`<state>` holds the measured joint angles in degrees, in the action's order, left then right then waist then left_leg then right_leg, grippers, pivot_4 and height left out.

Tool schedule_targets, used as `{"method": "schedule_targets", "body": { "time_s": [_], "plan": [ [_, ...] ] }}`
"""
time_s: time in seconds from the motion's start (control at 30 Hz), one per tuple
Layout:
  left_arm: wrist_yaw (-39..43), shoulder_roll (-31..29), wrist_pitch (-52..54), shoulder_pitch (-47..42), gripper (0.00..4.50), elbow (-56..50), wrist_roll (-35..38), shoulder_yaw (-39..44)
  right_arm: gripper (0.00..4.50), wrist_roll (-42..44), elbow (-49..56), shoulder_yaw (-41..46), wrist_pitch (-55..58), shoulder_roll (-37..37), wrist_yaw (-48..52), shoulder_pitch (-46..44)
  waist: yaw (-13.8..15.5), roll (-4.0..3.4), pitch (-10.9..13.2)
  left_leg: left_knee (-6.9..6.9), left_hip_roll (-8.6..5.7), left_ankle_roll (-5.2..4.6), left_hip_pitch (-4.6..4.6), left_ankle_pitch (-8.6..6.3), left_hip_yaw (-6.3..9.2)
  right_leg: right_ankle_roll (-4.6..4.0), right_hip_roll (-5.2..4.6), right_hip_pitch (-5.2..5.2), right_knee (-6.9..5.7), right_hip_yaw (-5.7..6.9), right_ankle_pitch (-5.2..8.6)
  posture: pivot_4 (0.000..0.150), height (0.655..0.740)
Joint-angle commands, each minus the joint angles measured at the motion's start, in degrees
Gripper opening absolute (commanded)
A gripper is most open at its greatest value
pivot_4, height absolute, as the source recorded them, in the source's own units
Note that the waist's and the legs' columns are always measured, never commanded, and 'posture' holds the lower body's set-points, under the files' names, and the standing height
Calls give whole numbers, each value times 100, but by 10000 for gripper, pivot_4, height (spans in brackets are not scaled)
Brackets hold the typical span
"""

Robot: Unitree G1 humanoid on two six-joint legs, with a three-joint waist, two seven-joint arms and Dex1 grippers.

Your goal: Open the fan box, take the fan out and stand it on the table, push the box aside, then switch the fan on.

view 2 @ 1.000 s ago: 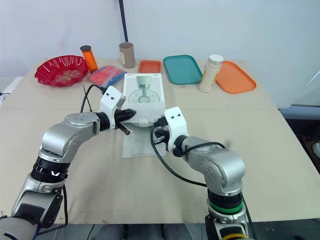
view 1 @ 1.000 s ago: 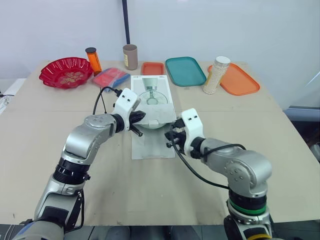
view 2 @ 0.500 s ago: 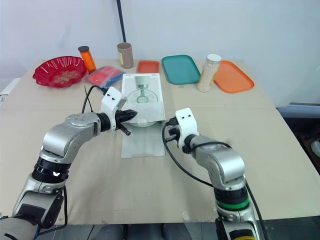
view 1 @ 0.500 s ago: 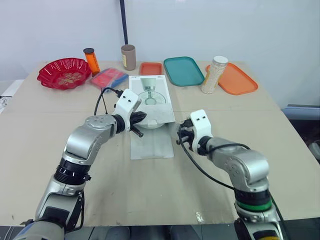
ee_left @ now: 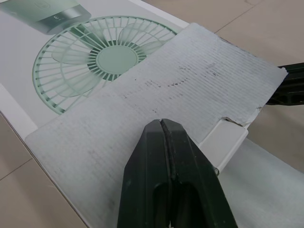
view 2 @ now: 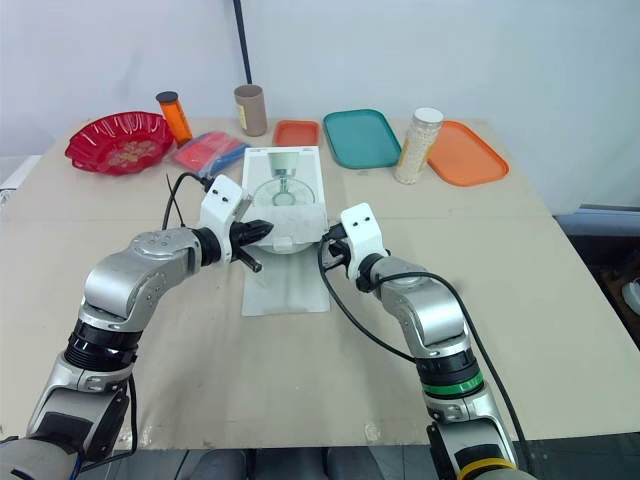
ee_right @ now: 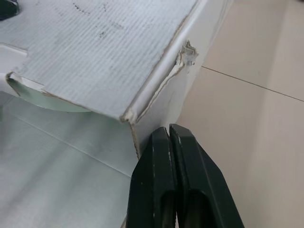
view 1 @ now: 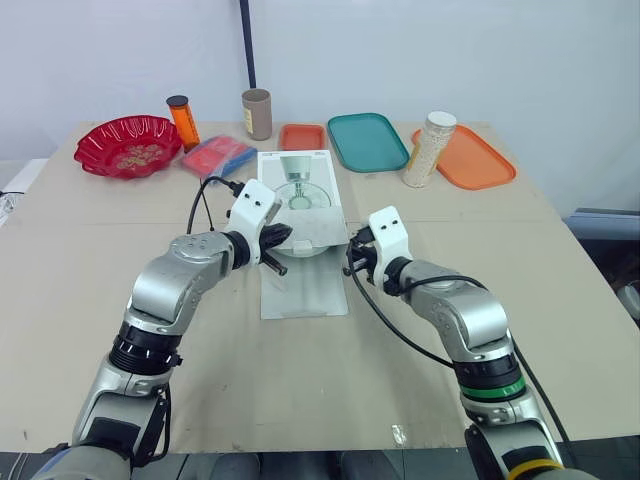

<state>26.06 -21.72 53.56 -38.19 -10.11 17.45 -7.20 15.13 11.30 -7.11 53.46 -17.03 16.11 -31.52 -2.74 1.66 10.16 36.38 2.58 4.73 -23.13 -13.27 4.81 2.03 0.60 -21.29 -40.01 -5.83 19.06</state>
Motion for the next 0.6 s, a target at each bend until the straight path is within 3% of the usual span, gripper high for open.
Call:
{"method": "schedule_targets", "body": {
  "time_s": [0.03,0.4,0.6],
  "plan": [
    [-38,54,101,97,0,28,-28,-45,460,27,278,-48,-282,37,205,-116,-4,0,0,0,0,0,1,0,0,0,0,0,0,0,0,1500,7400],
    [-90,106,190,128,0,-54,-19,13,460,-14,872,413,-264,-383,295,-184,-2,-2,1,0,0,0,0,0,0,-1,0,0,0,-1,0,1500,7400],
    [-189,110,209,106,0,-150,-16,140,460,-10,940,328,-366,-161,237,-562,-4,-3,2,0,1,0,2,0,-1,-1,1,0,0,-1,-1,1500,7400]
  ]
}}
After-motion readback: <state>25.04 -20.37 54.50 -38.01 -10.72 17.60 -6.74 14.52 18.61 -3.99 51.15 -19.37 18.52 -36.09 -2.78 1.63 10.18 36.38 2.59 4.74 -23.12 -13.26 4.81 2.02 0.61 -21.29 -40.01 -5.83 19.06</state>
